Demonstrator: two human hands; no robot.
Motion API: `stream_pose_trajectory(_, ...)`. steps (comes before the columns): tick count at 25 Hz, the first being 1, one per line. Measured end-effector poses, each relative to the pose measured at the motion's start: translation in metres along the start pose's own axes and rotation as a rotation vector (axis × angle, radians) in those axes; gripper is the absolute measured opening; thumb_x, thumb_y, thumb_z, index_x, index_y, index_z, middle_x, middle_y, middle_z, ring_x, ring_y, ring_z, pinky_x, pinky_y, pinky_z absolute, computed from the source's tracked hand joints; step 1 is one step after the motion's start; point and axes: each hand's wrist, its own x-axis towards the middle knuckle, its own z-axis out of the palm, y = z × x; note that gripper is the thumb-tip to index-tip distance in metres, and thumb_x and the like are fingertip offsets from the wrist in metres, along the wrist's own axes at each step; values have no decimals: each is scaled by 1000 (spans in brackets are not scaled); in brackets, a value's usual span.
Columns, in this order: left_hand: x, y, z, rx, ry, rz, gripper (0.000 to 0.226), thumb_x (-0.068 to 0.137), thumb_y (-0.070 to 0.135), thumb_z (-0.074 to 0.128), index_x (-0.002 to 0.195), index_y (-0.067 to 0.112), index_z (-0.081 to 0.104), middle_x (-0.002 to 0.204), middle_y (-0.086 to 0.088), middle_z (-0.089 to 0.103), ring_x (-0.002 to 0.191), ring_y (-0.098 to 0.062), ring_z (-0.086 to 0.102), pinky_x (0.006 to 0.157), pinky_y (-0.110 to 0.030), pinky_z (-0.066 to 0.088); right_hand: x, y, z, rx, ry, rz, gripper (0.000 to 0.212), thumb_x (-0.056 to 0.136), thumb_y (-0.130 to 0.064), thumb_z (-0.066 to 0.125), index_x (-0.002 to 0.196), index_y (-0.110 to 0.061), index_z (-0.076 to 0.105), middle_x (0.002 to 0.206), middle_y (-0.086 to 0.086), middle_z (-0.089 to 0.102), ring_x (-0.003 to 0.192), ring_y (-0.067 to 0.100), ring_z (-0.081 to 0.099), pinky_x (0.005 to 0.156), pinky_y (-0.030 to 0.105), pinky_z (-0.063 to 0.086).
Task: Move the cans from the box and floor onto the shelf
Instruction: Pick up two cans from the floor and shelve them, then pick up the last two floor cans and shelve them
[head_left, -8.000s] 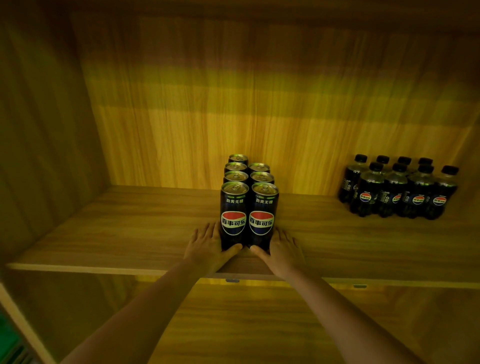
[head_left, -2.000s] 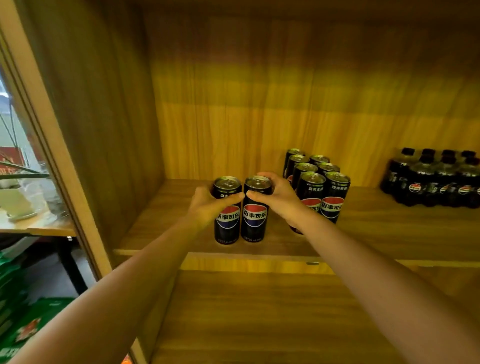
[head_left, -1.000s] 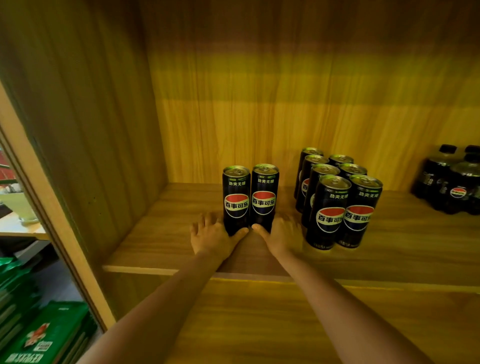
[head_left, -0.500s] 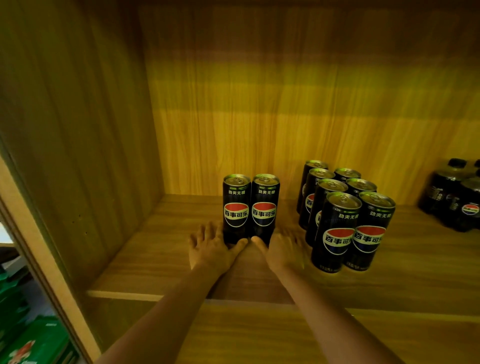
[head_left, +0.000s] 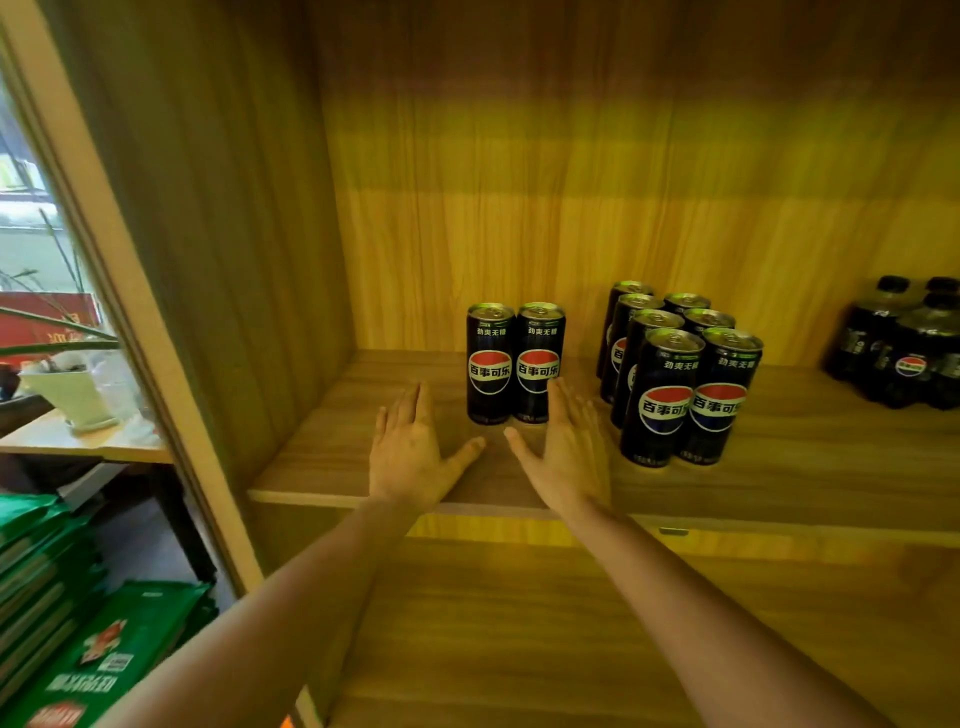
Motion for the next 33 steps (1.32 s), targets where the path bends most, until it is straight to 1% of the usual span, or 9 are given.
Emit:
stream_pose_trajectory(2,-19,-7,-32,38,-16,50,93,81,61,48,148,13,5,158,-7,4,146,-22,5,117,-37,4,-8,-24,-23,-23,-36,-124,78,86,-53,45,145,-13,13,155,7,16,143,20,14,115,31,6)
stream_pose_trajectory(5,-49,-21,-86,80,-11,80,92,82,61,47,148,14,4,158,-7,1,146,-22,4,118,-37,5,-19,-66,-57,-109,-135,-257,84,84,-57,46,145,-12,12,155,8,15,143,21,14,116,35,10)
stream_pose_trajectory(8,-85,-45,-130,151,-23,118,92,81,62,46,148,15,5,158,-6,4,146,-22,7,117,-37,6,-44,-102,-70,-112,-226,-265,89,81,-60,47,146,-10,11,156,9,13,143,22,13,117,37,8)
stream_pose_trajectory(12,-135,-90,-167,213,-60,165,94,80,67,43,148,13,9,158,-8,10,145,-23,10,117,-37,8,-102,-144,-70,-265,-249,-313,92,80,-66,41,146,-11,6,156,8,8,144,21,9,118,37,5)
stream_pose_trajectory(15,-169,-129,-189,191,-98,178,95,79,66,45,148,9,11,156,-10,16,145,-26,13,117,-40,10,-146,-182,-60,-249,-271,-298,93,80,-62,46,146,-12,5,157,7,6,144,20,6,116,35,0)
stream_pose_trajectory(19,-211,-173,-200,205,-120,196,96,79,66,46,147,7,12,156,-11,18,145,-26,14,117,-40,9,-195,-217,-33,-232,-264,-274,92,79,-61,50,146,-12,8,156,6,10,144,20,8,115,33,1)
stream_pose_trajectory(26,-280,-239,-148,209,-182,180,94,81,63,46,147,7,10,157,-12,14,146,-24,11,117,-35,4,-271,-221,45,-187,-300,-301,88,80,-54,55,145,-12,14,156,7,15,144,20,11,112,30,0)
stream_pose_trajectory(29,-322,-266,-97,189,-188,154,96,79,66,44,147,6,10,156,-14,15,145,-25,12,116,-35,4,-314,-197,95,-151,-329,-309,88,79,-54,55,145,-11,17,155,7,17,143,20,13,113,29,0)
stream_pose_trajectory(33,-388,-306,0,190,-218,123,98,74,65,40,146,5,12,155,-16,17,144,-27,15,117,-40,9,-387,-150,190,-125,-408,-323,91,76,-57,57,144,-8,21,153,10,23,142,22,19,113,31,2)
